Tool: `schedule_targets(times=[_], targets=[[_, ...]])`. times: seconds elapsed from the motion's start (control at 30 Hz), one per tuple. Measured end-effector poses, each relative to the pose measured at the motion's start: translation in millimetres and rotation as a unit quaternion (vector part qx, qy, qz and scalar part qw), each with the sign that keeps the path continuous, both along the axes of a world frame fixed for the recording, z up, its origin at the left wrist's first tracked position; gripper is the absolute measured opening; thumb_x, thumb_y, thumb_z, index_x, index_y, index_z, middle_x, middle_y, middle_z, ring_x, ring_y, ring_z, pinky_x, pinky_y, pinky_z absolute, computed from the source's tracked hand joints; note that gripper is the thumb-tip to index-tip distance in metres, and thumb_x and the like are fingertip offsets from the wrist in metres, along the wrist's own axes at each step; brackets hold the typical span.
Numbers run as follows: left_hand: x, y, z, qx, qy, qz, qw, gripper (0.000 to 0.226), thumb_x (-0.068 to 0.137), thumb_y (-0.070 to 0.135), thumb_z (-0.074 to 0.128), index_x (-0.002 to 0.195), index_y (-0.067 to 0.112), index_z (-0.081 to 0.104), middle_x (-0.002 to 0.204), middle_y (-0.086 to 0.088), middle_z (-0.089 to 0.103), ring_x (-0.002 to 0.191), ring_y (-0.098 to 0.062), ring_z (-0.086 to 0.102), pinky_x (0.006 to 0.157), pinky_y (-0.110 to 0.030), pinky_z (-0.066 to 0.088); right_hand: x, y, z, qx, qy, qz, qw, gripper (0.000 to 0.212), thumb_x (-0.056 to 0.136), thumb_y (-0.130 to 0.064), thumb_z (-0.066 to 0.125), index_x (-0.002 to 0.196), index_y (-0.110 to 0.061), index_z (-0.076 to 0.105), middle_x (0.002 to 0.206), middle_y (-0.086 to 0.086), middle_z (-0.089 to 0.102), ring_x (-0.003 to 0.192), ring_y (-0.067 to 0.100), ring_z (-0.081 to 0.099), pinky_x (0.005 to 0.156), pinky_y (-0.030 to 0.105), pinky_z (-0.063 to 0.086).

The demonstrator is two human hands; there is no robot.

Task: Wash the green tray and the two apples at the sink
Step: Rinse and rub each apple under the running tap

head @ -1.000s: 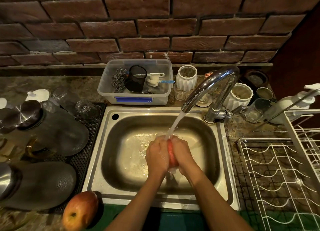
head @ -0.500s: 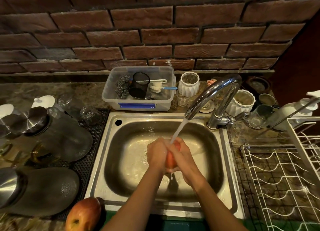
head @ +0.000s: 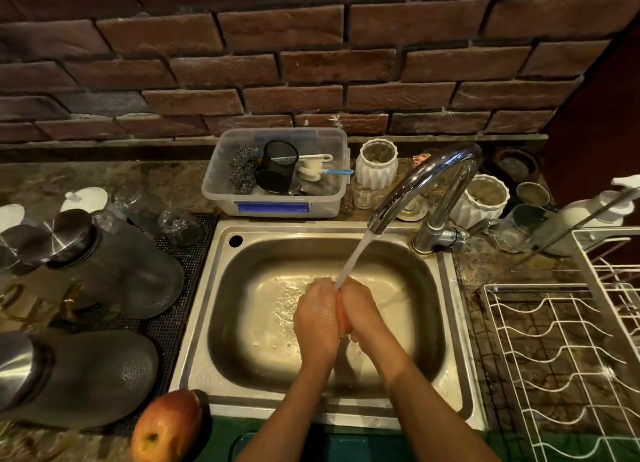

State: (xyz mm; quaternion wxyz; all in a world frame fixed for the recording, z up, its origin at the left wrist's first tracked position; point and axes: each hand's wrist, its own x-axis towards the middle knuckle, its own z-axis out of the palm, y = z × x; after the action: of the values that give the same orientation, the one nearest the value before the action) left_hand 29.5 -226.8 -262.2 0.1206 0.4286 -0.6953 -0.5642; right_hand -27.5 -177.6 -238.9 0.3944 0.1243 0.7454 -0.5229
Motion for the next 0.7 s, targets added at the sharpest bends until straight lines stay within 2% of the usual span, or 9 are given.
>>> schedule_targets(times=[0.1,0.17,0.23,0.33,0.43,0.47,0.57,0.6,0.7], targets=[[-2,0,7,0.053,0.036,0.054,0.996,0.031,0.100,0.034,0.047,0.080,0.039,0.070,0.082,0.010,0.073,0.079,-0.009,0.068,0.076,-0.039,0.057,13,3,-4,0.007,0.089,0.031,0.996,0.043,0.088,-0.068,0.041,0.110,-0.037,0.061,0.098,-0.009,0.073,0.092,0.016,0.069,0.084,0.038,0.057],[-6,-5,5,0.068,-0.010,0.055,0.996,0.030,0.100,0.034,0.047,0.082,0.029,0.071,0.081,0.006,0.073,0.084,-0.019,0.069,0.075,-0.038,0.056,19,6,-5,-0.067,0.096,-0.004,0.993,0.037,0.091,-0.062,0.050,0.112,-0.034,0.062,0.098,-0.010,0.073,0.090,0.010,0.071,0.069,0.022,0.057],[-9,-5,8,0.142,-0.037,0.071,0.987,0.029,0.098,0.035,0.051,0.084,0.023,0.073,0.085,-0.002,0.075,0.086,-0.024,0.070,0.077,-0.040,0.057,20,5,-3,-0.108,0.097,-0.017,0.989,0.023,0.094,-0.048,0.056,0.109,-0.032,0.064,0.096,-0.007,0.074,0.088,0.008,0.072,0.062,0.014,0.054],[-3,-2,9,0.143,-0.020,0.037,0.989,0.025,0.100,0.040,0.047,0.097,0.030,0.070,0.095,0.001,0.072,0.091,-0.019,0.069,0.081,-0.041,0.060,14,3,-3,-0.089,0.095,-0.043,0.991,0.014,0.093,-0.030,0.056,0.101,-0.026,0.068,0.095,-0.001,0.074,0.092,0.017,0.071,0.078,0.033,0.059],[11,7,6,0.102,0.052,-0.010,0.993,0.022,0.101,0.046,0.048,0.120,0.041,0.058,0.108,0.017,0.066,0.094,0.001,0.068,0.070,-0.016,0.056,1,0,2,-0.061,0.012,-0.114,0.992,0.022,0.092,-0.024,0.049,0.094,-0.016,0.070,0.093,0.007,0.074,0.091,0.026,0.069,0.086,0.044,0.056],[14,8,5,0.090,0.066,-0.008,0.994,0.028,0.098,0.049,0.051,0.125,0.041,0.056,0.112,0.017,0.065,0.096,0.002,0.067,0.071,-0.015,0.056,-2,-1,3,-0.053,0.001,-0.111,0.992,0.025,0.094,-0.024,0.046,0.095,-0.014,0.069,0.095,0.009,0.073,0.092,0.026,0.068,0.087,0.043,0.056],[13,8,5,0.108,0.088,0.033,0.990,0.017,0.094,0.048,0.059,0.110,0.045,0.064,0.104,0.015,0.070,0.093,-0.006,0.070,0.073,-0.027,0.060,2,-5,3,-0.042,0.008,-0.094,0.995,0.031,0.100,-0.027,0.037,0.098,-0.017,0.067,0.102,0.009,0.071,0.098,0.026,0.065,0.093,0.045,0.054],[12,8,6,0.125,0.086,0.041,0.987,0.011,0.095,0.046,0.059,0.104,0.044,0.066,0.100,0.013,0.072,0.090,-0.008,0.072,0.071,-0.032,0.062,6,-5,4,-0.047,0.021,-0.101,0.994,0.033,0.100,-0.030,0.036,0.099,-0.019,0.067,0.103,0.008,0.070,0.098,0.025,0.065,0.089,0.043,0.055],[9,3,7,0.152,0.069,0.048,0.985,0.017,0.098,0.042,0.054,0.099,0.036,0.070,0.095,0.007,0.074,0.088,-0.016,0.073,0.069,-0.037,0.063,24,4,7,-0.061,0.107,-0.077,0.989,0.032,0.103,-0.041,0.033,0.113,-0.031,0.062,0.106,-0.004,0.068,0.093,0.011,0.062,0.065,0.020,0.053]])
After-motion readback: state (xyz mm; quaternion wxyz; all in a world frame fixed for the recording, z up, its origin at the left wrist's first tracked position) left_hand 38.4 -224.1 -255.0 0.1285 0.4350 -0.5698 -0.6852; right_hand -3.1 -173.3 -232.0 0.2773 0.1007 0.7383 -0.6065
